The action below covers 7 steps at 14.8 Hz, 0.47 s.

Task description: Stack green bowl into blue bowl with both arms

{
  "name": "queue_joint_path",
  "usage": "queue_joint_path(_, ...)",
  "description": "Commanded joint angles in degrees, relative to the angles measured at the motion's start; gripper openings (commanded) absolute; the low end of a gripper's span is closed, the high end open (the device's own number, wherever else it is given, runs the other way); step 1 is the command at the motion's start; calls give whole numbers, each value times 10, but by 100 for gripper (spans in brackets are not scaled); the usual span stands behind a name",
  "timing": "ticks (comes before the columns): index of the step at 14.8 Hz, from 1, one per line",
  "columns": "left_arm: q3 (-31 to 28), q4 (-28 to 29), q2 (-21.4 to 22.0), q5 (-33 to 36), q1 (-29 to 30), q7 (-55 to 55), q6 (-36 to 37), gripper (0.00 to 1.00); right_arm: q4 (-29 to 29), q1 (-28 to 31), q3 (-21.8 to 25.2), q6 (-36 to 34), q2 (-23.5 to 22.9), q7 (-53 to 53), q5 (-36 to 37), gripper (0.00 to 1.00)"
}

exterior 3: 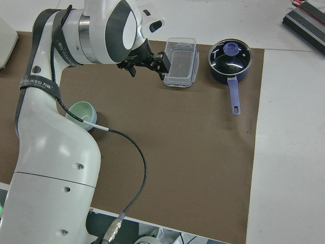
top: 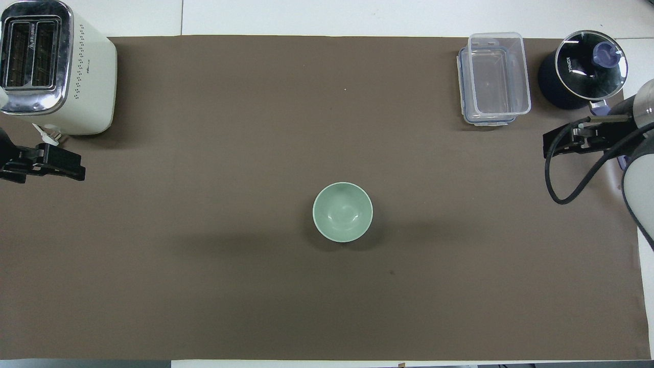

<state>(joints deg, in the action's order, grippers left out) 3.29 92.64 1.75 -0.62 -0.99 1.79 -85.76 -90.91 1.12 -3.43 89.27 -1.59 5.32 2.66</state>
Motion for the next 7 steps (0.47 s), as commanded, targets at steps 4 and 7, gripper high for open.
queue_joint_path(4,-1,2,5,-3,1,4,-4,100,-11,8,-2,-8,13,19,-24,100)
queue_joint_path(7,-1,2,5,-3,1,4,-4,100,-11,10,-1,-7,16,15,-24,100)
